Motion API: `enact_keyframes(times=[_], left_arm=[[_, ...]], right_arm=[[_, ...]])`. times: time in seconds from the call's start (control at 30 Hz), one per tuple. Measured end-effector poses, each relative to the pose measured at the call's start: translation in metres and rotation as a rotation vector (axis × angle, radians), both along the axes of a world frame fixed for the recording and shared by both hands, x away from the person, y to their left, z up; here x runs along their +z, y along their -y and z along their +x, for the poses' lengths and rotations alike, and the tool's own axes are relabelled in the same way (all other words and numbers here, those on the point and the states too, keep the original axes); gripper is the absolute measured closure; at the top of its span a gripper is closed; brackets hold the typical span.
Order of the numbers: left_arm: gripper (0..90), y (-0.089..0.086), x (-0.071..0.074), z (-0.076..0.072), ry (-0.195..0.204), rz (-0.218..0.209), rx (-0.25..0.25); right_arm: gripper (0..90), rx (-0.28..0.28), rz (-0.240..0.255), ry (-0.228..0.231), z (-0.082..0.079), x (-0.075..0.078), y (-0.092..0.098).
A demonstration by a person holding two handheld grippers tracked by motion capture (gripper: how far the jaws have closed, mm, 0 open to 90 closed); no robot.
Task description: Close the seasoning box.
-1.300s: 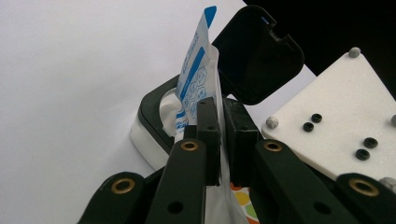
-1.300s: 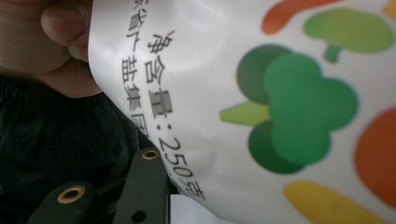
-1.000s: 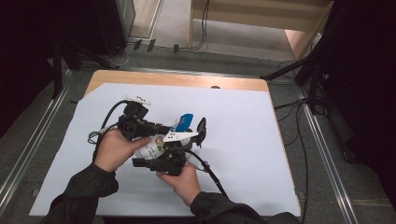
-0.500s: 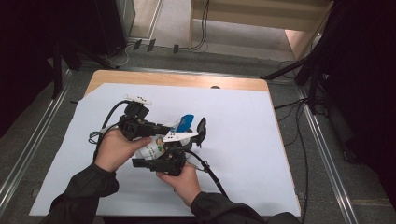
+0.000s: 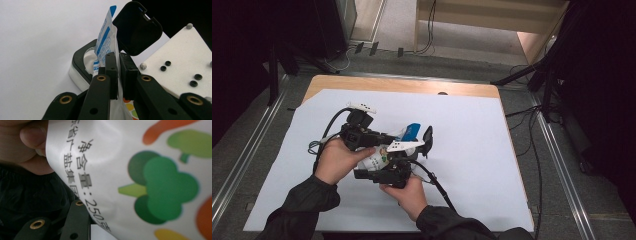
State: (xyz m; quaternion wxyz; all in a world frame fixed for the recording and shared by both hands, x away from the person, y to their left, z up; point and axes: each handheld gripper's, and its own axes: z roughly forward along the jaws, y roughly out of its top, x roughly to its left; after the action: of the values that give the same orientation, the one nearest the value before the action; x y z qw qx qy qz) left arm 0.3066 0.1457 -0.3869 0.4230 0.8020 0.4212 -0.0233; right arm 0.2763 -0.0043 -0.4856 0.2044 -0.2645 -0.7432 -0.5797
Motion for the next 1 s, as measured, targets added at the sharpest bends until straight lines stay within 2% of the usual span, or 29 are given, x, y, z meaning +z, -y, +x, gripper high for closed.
enact_keyframes(times=[0.2, 0.53, 0.63, 1.0], left_arm=[[86.5, -0.0003, 0.0013, -0.0001, -0.010, -0.009, -0.004], [85.7, 0.0007, 0.0037, 0.0001, -0.011, -0.020, -0.002], [85.4, 0.0014, 0.0059, -0.0011, 0.000, -0.026, -0.001], [85.1, -0.0024, 0.0011, 0.0001, -0.009, -0.030, -0.002]], right_arm=[[66.7, 0.016, 0.026, -0.031, 0.0006, 0.0006, 0.0008], [66.8, 0.025, 0.045, -0.027, 0.0018, -0.0001, 0.0018], [66.8, 0.018, 0.053, -0.019, 0.0016, 0.0016, 0.0023], [66.7, 0.022, 0.020, -0.004, 0.0020, 0.0005, 0.0022]])
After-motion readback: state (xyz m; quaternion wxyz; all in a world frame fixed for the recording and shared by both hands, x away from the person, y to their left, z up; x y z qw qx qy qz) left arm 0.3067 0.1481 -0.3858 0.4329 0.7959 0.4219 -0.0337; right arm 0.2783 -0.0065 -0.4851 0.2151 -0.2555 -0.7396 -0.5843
